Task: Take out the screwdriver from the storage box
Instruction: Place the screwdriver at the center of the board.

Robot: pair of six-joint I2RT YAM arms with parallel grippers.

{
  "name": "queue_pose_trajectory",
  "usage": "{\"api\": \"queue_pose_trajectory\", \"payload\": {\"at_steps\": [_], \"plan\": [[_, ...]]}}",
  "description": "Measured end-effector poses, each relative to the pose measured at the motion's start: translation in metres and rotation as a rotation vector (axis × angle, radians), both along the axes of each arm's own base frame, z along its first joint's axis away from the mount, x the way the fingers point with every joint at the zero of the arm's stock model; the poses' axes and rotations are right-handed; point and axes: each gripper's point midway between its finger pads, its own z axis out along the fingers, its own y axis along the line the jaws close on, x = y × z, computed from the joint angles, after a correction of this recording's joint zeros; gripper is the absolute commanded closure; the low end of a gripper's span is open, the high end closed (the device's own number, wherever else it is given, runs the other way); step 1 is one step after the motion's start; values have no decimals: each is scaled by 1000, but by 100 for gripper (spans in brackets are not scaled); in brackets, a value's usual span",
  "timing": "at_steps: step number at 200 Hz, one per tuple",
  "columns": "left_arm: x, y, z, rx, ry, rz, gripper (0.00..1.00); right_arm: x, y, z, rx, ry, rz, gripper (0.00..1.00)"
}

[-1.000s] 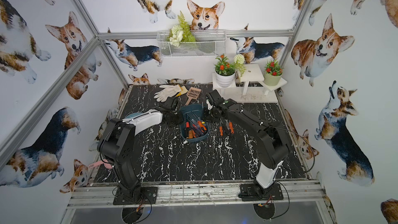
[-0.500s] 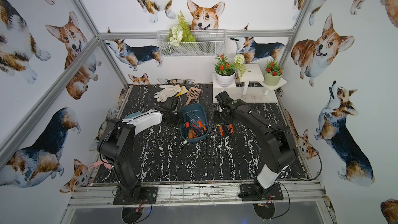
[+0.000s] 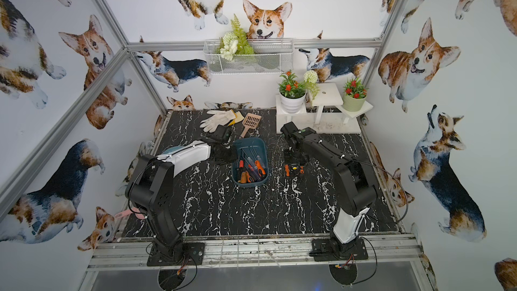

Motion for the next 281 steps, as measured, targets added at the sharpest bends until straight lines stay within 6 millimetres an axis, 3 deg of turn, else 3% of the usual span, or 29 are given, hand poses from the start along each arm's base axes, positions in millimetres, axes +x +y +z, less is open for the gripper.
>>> {"api": "queue_pose_trajectory", "payload": {"at_steps": [94, 151, 223, 281], "plan": [[0, 0, 4, 12, 0, -19, 100, -3, -4, -25, -53, 62, 16, 100], [1, 0, 5, 14, -2, -23, 100, -5, -2, -35, -51, 96, 19, 84], [1, 0, 5, 14, -1, -22, 100, -1, 1, -34, -48, 89, 22, 54], [-1, 2, 2, 16, 8, -14, 100, 0, 1, -31, -41, 81, 19, 50]]}}
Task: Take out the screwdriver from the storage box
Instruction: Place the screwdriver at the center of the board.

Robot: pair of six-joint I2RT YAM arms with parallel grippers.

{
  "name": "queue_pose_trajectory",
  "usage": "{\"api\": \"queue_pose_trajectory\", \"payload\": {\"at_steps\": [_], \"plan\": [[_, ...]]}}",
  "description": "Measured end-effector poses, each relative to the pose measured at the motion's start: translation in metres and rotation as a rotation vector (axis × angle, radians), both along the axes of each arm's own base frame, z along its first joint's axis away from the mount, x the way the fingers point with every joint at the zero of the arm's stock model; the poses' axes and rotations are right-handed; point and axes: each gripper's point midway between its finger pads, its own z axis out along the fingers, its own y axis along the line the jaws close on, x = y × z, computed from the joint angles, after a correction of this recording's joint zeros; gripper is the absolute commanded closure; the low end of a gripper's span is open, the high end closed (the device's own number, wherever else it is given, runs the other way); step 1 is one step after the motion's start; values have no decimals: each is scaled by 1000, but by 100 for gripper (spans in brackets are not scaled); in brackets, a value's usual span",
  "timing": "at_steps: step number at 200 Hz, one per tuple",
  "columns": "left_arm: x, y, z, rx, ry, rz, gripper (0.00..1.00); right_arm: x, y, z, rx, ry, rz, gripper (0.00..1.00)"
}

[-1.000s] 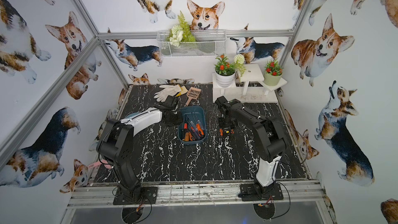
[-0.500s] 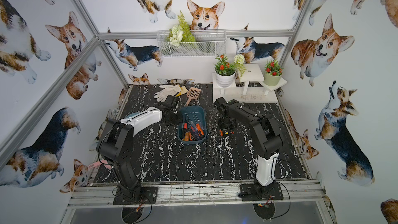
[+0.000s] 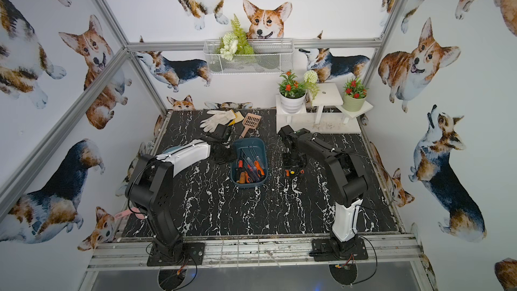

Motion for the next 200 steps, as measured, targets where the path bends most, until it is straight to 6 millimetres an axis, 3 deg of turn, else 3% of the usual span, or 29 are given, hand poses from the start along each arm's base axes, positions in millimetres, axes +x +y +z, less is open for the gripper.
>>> {"api": "queue_pose_trajectory", "payload": {"at_steps": [59, 104, 174, 200], "plan": [[0, 0, 0, 0, -1, 1, 100, 5, 3, 14, 27, -36, -3, 50], [-1, 0, 1, -1, -2, 2, 100, 10, 15, 41, 99, -97, 6, 49], [2, -2, 7, -22, -18, 14, 100, 8, 80, 85, 261, -174, 131, 51], [3, -3, 10, -30, -27, 17, 100, 5, 109, 90, 307, -169, 188, 52]]}}
